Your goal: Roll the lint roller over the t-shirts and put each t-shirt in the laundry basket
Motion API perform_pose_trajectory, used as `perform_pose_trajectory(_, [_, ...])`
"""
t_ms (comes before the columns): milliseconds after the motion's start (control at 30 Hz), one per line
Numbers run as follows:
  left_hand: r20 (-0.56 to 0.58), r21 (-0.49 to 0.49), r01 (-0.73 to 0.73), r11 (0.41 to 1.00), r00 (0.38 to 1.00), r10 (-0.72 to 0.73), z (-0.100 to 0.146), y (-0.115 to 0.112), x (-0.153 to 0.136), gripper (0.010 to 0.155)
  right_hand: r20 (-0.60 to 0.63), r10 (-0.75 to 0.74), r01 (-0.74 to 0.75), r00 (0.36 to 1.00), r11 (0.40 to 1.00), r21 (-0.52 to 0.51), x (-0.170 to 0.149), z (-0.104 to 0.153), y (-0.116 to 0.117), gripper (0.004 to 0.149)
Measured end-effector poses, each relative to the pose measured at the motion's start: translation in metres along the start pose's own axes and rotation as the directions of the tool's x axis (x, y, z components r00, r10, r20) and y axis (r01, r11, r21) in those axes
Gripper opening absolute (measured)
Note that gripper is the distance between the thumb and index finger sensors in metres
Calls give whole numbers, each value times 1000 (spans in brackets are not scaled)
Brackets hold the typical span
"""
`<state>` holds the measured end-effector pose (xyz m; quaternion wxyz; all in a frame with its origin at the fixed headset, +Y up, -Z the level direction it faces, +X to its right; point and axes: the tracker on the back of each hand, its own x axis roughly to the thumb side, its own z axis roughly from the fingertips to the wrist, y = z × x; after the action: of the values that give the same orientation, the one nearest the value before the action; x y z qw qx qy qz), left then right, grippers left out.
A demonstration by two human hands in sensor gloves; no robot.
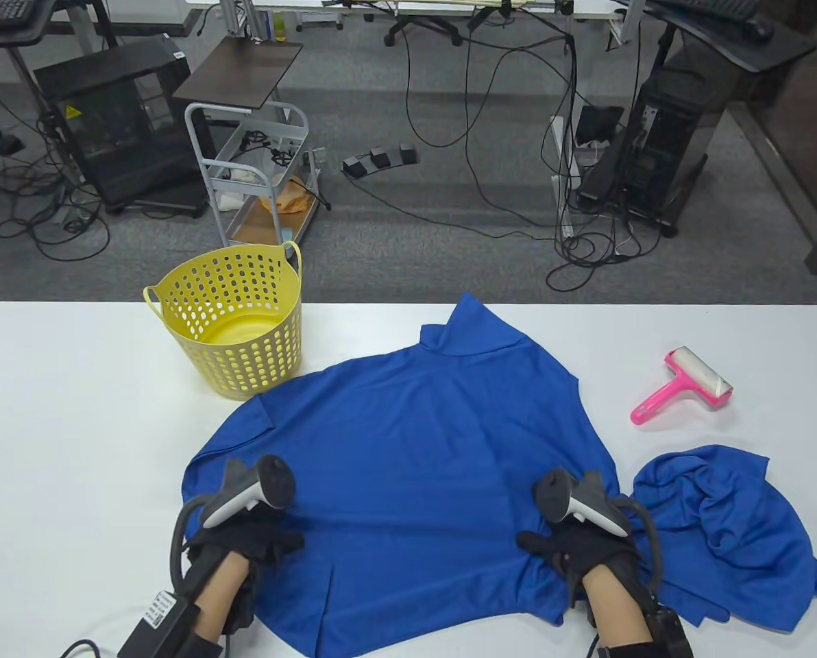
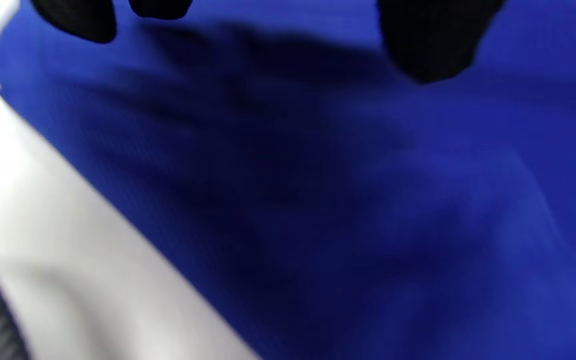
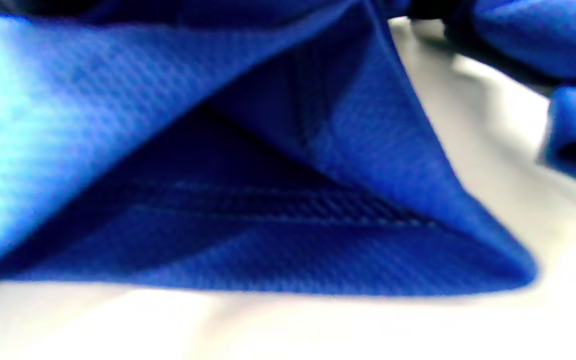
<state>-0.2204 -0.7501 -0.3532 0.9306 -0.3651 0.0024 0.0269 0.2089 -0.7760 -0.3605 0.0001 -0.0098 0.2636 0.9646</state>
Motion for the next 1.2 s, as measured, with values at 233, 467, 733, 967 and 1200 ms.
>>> perform_pose_trajectory(233, [413, 152, -12, 988, 909, -53, 16, -17, 15, 56, -3, -12, 12, 1000, 1000, 8, 0, 1, 1, 78])
perform_pose_trajectory(467, [432, 196, 22, 980, 896, -107, 17, -25, 9, 38, -9, -21, 21, 1000, 1000, 13, 0, 2, 2, 78])
perform_pose_trajectory(733, [159, 134, 85, 987, 982, -106, 22, -7, -69, 37, -10, -34, 34, 999, 999, 14, -2, 2, 3, 78])
perform_pose_trajectory(967, [185, 2, 5, 1000, 983, -6, 48, -21, -96, 36, -7, -52, 52, 999, 998, 21, -2, 2, 4, 78])
perform_pose_trajectory(1200, [197, -59, 70, 996, 979, -57, 53, -24, -85, 32, -7, -63, 63, 998, 998, 17, -3, 2, 5, 78])
